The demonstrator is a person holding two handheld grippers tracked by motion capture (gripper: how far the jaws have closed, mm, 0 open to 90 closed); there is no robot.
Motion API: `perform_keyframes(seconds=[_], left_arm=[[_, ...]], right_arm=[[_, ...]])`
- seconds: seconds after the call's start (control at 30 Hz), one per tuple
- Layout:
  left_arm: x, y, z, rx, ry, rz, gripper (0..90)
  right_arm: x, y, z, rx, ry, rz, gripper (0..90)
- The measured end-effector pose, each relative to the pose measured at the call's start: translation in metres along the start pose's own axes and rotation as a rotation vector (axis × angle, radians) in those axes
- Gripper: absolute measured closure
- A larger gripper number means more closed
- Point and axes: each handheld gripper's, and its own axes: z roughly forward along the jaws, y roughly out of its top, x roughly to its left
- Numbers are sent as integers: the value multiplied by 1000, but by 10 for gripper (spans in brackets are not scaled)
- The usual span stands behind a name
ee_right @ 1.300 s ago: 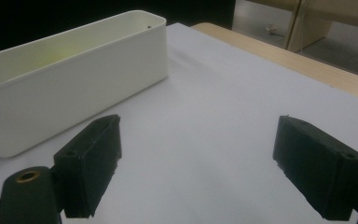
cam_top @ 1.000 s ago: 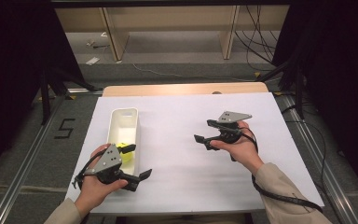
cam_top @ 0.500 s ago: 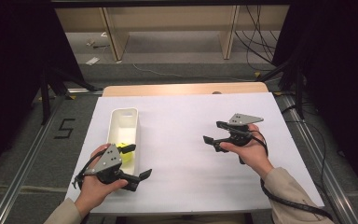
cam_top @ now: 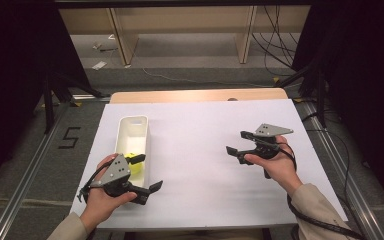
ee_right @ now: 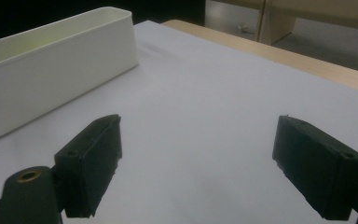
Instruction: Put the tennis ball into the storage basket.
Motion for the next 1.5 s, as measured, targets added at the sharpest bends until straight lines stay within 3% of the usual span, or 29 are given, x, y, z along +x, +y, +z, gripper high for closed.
perform_keyframes(seconds=[0.73, 1.5], left_arm=[[1, 0, 0, -1, 3, 6, 17], [1, 0, 0, -2, 3, 5, 17]], right_arm=[[-13, -17, -26, -6, -54, 34, 164], [-16, -29, -34, -4, -71, 52, 160]])
